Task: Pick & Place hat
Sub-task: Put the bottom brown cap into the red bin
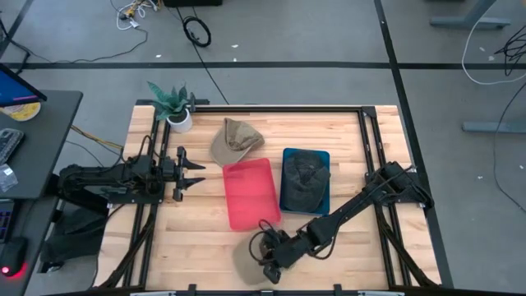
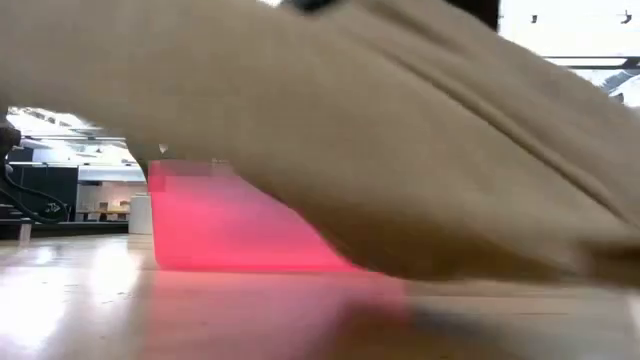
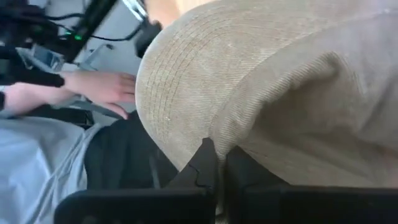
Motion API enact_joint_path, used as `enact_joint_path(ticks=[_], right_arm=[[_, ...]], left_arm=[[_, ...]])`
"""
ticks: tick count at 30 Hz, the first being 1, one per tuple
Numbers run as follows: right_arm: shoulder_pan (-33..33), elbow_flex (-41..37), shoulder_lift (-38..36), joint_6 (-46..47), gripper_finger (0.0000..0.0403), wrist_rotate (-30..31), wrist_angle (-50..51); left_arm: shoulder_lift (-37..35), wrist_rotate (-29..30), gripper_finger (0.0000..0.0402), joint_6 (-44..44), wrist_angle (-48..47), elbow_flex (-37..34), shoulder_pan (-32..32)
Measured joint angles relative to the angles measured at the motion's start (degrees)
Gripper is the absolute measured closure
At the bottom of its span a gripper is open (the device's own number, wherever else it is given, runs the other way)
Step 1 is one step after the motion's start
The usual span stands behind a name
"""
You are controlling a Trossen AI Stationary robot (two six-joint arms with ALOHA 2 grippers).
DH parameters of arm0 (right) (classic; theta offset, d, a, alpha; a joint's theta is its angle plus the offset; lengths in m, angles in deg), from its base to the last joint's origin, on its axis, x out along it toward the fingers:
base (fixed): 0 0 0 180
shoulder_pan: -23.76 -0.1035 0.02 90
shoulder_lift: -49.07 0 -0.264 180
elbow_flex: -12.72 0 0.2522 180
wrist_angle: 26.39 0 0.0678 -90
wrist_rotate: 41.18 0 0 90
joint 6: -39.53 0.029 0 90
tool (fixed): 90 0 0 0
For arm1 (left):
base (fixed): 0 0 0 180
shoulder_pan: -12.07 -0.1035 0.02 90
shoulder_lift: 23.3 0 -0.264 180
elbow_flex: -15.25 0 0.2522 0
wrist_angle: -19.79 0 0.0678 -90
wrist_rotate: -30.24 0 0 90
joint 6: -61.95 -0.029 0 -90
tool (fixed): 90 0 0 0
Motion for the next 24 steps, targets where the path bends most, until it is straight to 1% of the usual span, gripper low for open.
enact_joint_path(ticks=[5, 7, 10, 18, 24], right_arm=[[2.5, 0.0, -2.8, -8.9, 0.04, -1.0, -4.7], [3.2, 0.0, -4.2, -13.8, 0.04, -1.0, -6.9], [4.6, 0.1, -7.4, -22.7, 0.0401, -0.9, -6.7], [11.1, 0.2, -13.8, -45.8, 0.0401, 0.1, 3.5], [17.2, 0.2, -14.8, -62.6, 0.0401, -4.6, 13.0]], left_arm=[[0.0, 0.0, 0.0225, 0.0, 0.0, 0.0, 0.0], [0.0, 0.0, 0.0225, 0.0, 0.0, 0.0, 0.0], [0.0, 0.2, 0.0225, 0.0, 0.0, 0.0, 0.0], [0.0, 0.2, 0.0225, 0.0, 0.0, 0.0, 0.0], [0.0, 0.2, 0.0225, 0.0, 0.0, 0.0, 0.0]])
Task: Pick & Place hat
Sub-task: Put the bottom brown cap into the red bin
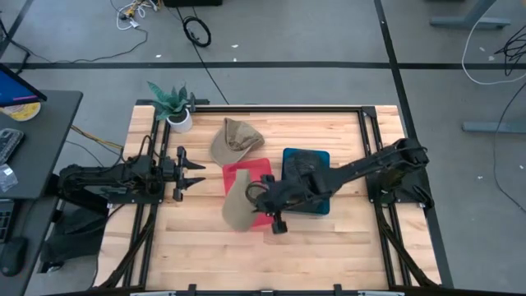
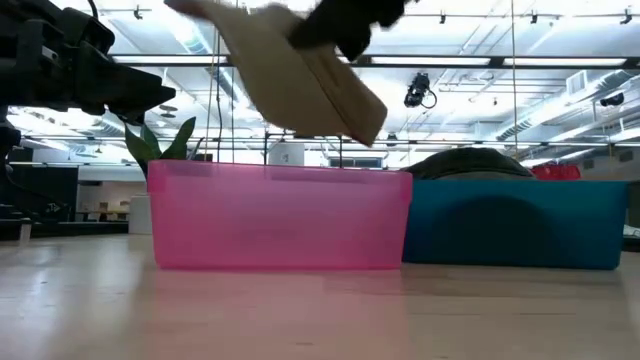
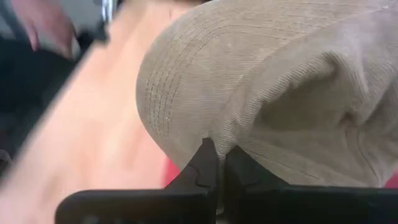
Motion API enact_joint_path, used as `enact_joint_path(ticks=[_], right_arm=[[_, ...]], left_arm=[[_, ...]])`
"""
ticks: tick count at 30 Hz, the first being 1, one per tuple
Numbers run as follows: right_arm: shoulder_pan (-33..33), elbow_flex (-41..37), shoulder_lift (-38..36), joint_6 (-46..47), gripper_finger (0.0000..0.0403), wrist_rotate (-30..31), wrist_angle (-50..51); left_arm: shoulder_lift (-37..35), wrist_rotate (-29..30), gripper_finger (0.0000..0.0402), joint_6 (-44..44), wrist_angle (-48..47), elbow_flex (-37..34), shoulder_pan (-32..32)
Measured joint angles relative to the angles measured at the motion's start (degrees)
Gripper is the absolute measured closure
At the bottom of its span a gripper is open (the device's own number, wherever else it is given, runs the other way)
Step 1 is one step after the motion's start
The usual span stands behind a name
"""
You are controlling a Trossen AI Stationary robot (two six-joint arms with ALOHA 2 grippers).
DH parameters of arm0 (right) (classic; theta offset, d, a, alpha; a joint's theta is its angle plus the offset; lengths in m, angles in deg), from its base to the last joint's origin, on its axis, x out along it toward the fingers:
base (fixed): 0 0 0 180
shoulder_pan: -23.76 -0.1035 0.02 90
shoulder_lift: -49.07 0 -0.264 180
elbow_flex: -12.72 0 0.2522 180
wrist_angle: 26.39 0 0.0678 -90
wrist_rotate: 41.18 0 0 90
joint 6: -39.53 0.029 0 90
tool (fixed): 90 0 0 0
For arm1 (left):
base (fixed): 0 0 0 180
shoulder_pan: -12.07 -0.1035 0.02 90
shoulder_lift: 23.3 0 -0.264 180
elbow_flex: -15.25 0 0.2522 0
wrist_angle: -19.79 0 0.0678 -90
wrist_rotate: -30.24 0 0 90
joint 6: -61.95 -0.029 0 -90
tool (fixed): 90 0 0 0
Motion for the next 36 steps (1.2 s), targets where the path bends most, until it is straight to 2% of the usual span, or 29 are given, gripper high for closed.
enact_joint_path(ticks=[4, 13, 18, 24, 31, 36], right_arm=[[3.8, 0.0, 0.0, -7.5, 0.0401, -2.5, 6.1], [7.5, 1.9, 0.0, -15.3, 0.0401, -6.0, 13.0], [8.3, 7.5, 0.9, -16.7, 0.0401, -5.4, 18.9], [8.4, 15.3, 3.6, -21.7, 0.0401, -3.6, 31.6], [8.6, 21.3, 7.7, -26.7, 0.0401, -3.4, 33.1], [8.7, 23.0, 12.0, -29.1, 0.0401, -6.1, 35.5]], left_arm=[[0.0, 0.0, 0.0225, 0.0, 0.0, 0.0, 0.0], [0.0, 0.0, 0.0225, 0.0, 0.0, 0.0, 0.0], [0.0, 0.0, 0.0225, 0.0, 0.0, 0.0, 0.0], [0.0, 0.0, 0.0225, 0.0, 0.2, 0.0, 0.0], [0.7, -0.1, 0.0225, 0.0, 0.3, 0.0, 0.0], [0.8, 0.0, 0.0225, 0.0, 0.0, 0.0, 0.0]])
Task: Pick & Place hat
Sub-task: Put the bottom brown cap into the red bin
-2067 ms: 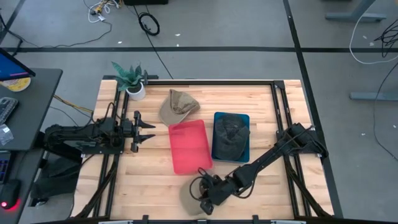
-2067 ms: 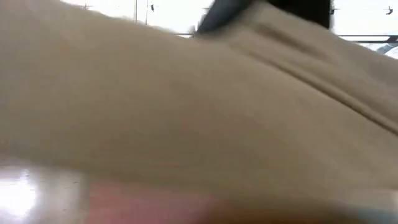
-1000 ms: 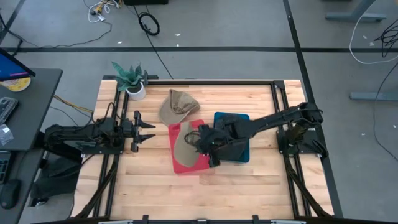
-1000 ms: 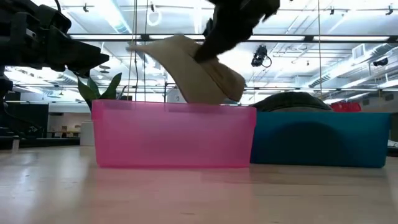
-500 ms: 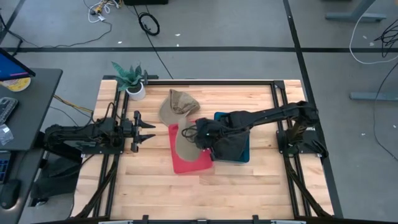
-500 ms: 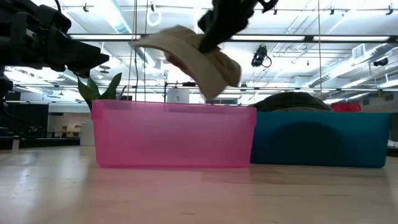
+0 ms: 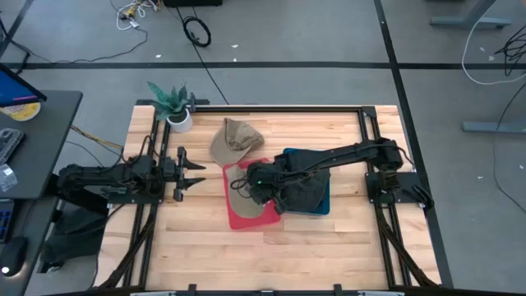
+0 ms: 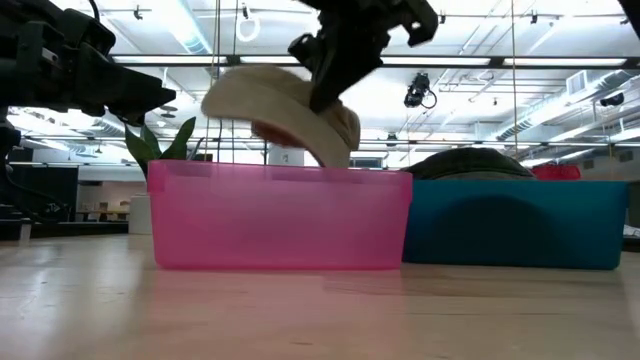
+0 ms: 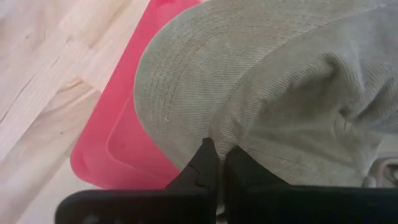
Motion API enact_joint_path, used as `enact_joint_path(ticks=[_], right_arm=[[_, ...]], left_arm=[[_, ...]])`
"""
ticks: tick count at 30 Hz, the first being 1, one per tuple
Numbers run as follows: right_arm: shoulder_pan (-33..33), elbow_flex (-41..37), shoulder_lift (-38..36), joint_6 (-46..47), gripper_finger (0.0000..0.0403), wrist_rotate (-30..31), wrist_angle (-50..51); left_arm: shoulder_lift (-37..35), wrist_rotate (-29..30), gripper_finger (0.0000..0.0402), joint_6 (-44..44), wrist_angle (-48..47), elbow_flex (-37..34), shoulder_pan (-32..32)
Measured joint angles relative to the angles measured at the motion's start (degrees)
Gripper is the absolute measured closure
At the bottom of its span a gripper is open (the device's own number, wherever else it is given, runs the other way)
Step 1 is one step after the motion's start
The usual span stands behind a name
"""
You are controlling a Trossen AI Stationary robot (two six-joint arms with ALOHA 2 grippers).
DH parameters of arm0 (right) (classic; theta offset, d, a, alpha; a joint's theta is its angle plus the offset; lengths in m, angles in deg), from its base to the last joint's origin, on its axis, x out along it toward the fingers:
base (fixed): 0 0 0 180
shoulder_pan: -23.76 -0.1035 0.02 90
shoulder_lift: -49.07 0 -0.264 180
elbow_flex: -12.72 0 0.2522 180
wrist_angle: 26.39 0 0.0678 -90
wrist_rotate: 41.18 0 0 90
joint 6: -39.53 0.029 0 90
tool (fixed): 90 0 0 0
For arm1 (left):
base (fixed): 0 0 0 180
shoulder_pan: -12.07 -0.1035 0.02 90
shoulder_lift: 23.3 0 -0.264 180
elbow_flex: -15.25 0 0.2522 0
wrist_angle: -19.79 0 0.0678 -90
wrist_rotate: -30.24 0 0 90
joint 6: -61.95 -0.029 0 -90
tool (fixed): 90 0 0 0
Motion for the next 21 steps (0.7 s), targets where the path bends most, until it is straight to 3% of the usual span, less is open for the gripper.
enact_joint_path(ticks=[21], right_arm=[[0.0, 0.1, 4.0, 0.7, 0.0401, -4.8, 0.6]], left_arm=[[0.0, 0.0, 0.0225, 0.0, 0.0, 0.0, 0.0]])
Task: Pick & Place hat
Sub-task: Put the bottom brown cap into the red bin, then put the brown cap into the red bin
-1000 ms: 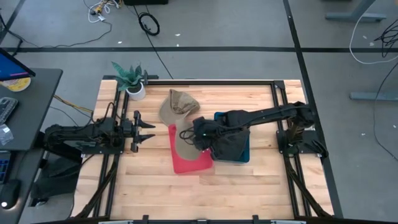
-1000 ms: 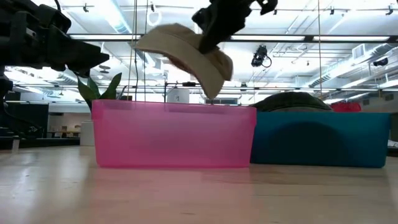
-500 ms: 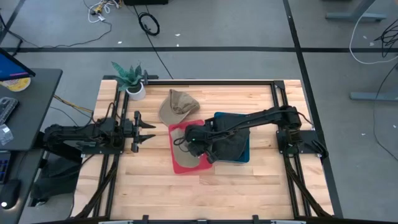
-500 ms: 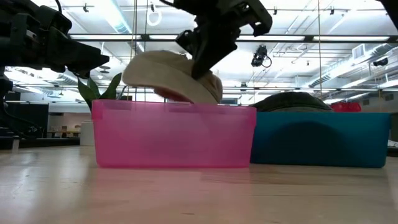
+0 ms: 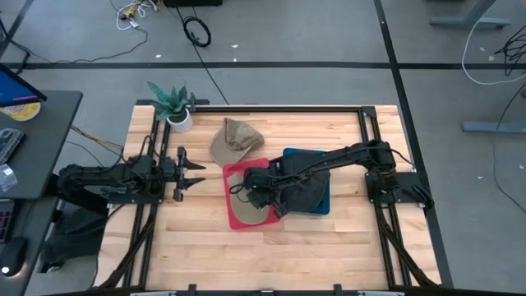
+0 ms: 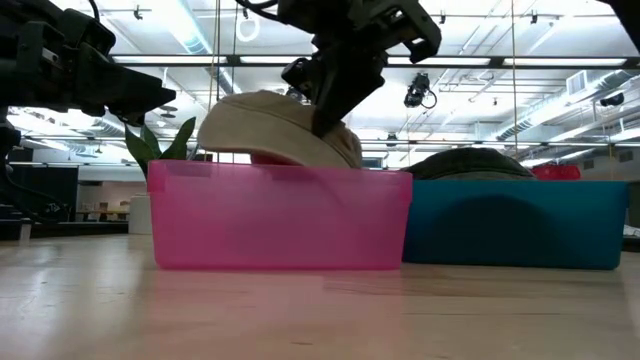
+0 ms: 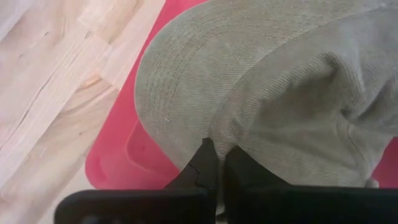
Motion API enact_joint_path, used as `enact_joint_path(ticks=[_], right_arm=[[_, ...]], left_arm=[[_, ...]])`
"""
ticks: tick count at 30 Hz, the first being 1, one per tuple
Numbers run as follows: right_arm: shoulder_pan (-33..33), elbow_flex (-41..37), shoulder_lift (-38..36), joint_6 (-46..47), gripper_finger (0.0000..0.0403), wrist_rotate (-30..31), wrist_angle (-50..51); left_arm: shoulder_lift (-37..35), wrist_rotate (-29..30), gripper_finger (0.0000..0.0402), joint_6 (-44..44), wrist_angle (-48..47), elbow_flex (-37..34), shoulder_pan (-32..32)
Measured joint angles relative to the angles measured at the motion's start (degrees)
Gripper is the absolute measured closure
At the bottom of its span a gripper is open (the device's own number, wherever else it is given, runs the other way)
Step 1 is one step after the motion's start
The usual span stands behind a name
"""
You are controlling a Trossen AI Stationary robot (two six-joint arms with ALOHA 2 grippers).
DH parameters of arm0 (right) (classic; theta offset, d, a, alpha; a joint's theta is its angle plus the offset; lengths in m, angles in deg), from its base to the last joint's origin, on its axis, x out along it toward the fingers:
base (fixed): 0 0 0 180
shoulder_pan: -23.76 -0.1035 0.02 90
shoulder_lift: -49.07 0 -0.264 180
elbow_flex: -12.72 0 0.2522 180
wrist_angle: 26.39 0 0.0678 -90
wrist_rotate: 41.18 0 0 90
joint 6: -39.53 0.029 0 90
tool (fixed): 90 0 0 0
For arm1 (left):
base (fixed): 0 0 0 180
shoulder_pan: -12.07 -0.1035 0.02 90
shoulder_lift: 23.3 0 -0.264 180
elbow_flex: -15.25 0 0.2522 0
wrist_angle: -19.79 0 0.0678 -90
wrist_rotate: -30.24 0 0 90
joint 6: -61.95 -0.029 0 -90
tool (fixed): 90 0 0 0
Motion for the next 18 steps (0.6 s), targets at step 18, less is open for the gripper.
enact_joint_path(ticks=[18], right_arm=[[0.0, 0.0, 0.0, 6.0, 0.029, 3.7, -0.9]], left_arm=[[0.0, 0.0, 0.0225, 0.0, 0.0, 0.0, 0.0]])
